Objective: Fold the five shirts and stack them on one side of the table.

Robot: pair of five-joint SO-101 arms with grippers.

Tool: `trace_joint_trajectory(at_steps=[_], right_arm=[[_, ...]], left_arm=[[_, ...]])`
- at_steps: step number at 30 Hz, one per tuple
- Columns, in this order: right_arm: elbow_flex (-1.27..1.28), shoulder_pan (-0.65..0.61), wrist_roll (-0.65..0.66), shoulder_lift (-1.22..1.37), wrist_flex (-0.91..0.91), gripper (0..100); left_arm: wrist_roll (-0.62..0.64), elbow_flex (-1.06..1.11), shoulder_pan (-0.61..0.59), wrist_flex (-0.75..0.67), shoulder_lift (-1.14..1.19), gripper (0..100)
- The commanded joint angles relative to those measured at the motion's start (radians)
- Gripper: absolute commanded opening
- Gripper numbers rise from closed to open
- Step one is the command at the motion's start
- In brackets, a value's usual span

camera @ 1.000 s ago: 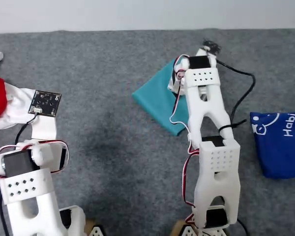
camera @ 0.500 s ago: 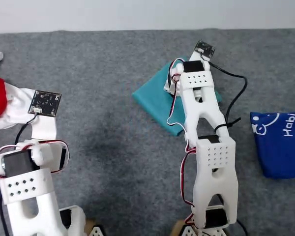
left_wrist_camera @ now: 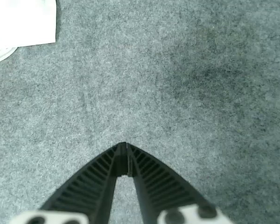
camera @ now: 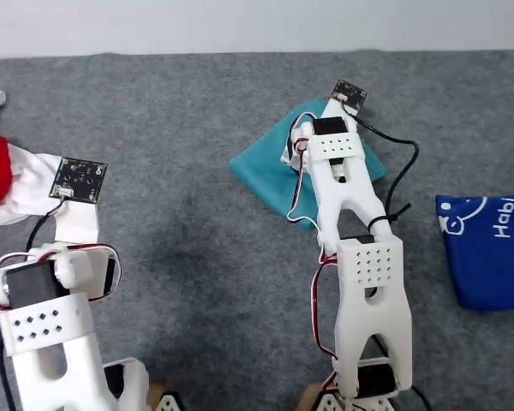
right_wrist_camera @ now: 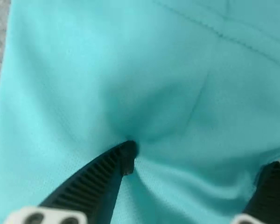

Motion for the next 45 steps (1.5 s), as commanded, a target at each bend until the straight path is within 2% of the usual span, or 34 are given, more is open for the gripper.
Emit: trace_joint_trajectory(at_steps=[1,5,11,16,21,34,39,45], right_arm=[[-0.009,0.008,-0.008,0.004,-0.021,27.3],[-0.009,0.010,-0.012,0.004,-0.021,11.1],[-0.009,0.010,-0.011,0.004,-0.021,0.7],[-0.017,0.015,-0.006,-0.007,-0.005,0.9],[-0.110,0.036,-0.002,-0.082,0.127,0.9],[-0.448,0.047,0.167,-0.206,0.449,0.8],[-0.609,0.101,0.245,-0.216,0.556,0.8],[-0.707,0.202,0.367,-0.219,0.562,0.8]], left_arm=[[-0.008,-0.004,-0.008,-0.020,-0.018,0],[-0.006,-0.004,-0.008,-0.017,-0.018,0],[-0.006,-0.007,-0.008,-0.017,-0.018,0],[-0.006,-0.007,-0.008,-0.017,-0.018,0],[-0.006,-0.007,-0.008,-0.017,-0.018,0],[-0.006,-0.010,-0.008,-0.017,-0.018,0],[-0.006,-0.008,-0.008,-0.017,-0.018,0],[-0.006,-0.004,-0.008,-0.015,-0.018,0]])
